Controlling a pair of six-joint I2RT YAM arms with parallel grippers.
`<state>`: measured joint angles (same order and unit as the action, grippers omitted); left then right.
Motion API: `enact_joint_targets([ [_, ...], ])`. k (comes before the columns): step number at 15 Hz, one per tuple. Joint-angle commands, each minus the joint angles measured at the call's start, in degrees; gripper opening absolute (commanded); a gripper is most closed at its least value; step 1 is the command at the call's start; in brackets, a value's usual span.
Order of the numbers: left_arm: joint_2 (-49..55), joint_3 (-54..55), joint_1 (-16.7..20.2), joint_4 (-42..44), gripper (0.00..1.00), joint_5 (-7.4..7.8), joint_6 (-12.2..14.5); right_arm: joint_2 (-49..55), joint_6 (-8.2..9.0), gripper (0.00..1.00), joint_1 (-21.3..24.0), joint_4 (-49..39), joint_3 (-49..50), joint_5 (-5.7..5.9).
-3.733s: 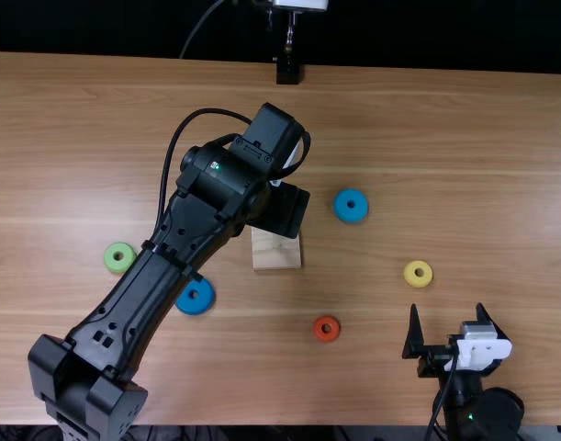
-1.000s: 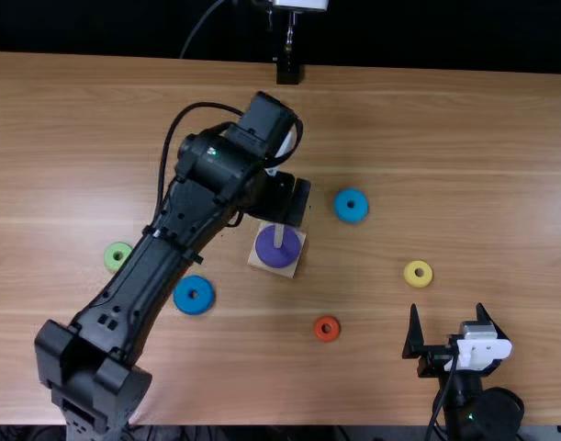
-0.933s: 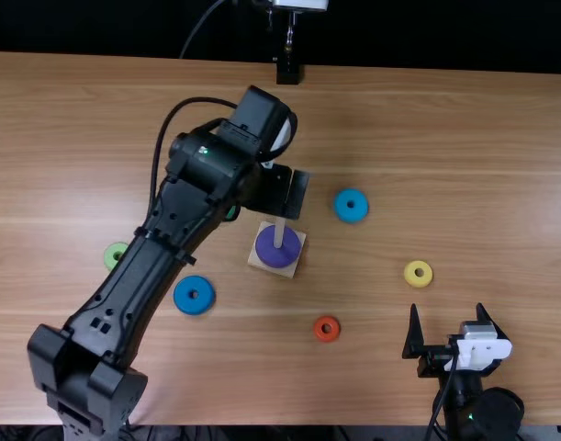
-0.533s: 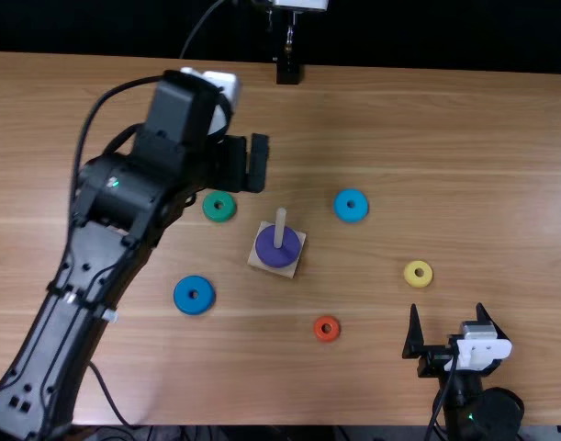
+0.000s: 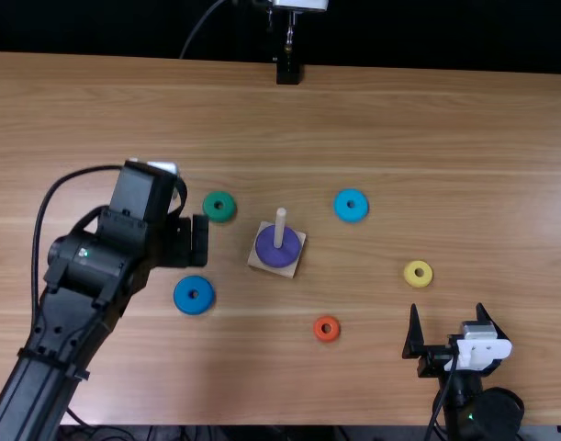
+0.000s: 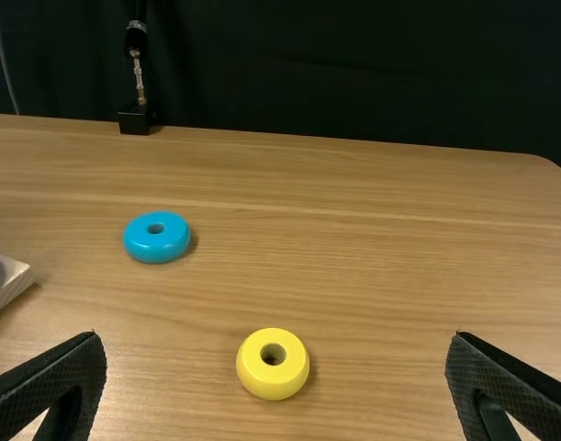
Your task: Build the Hanoi tower: stack the rings onto the peg from bottom to top in this color order: purple, dark blue, light blue, dark green, light green, yellow, orange.
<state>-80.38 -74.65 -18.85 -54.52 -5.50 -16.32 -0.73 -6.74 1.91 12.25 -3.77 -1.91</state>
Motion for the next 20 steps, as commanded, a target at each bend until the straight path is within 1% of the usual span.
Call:
enact_joint_targets([
  [1, 1.2, 5.9, 0.0, 0.1, 1.0, -1.67, 1.7, 0.7, -0.11, 1.0, 0.5, 4.4, 2.9, -0.41],
  [3, 0.7, 11.8, -1.1, 0.4, 1.0, -1.57, 3.7, 0.7, -0.11, 1.0, 0.5, 4.4, 2.9, -0.41],
  [6, -1.4, 16.1, -4.5, 9.3, 1.0, -0.51, 3.7, 0.7, -0.01, 1.0, 0.5, 4.4, 2.9, -0.3],
  [7, -2.8, 16.5, -5.1, 11.4, 1.0, -0.51, 3.7, 0.7, -0.11, 1.0, 0.5, 4.4, 2.9, -0.3],
  [9, -4.0, 17.5, -6.1, 12.9, 1.0, -0.51, 3.6, 0.7, -0.01, 1.0, 0.5, 4.4, 2.9, -0.41],
  [14, -8.7, 19.8, -6.2, 13.2, 1.0, -0.3, 3.7, 0.7, -0.11, 1.0, 0.5, 4.4, 2.9, -0.3],
  [17, -10.9, 19.8, -6.3, 17.6, 1.0, -0.3, 3.9, 0.7, -0.11, 1.0, 0.5, 4.4, 2.9, -0.3],
  [20, -13.0, 19.9, -6.4, 18.3, 1.0, -0.3, 3.9, 0.7, -0.01, 1.0, 0.5, 4.4, 2.9, -0.41],
])
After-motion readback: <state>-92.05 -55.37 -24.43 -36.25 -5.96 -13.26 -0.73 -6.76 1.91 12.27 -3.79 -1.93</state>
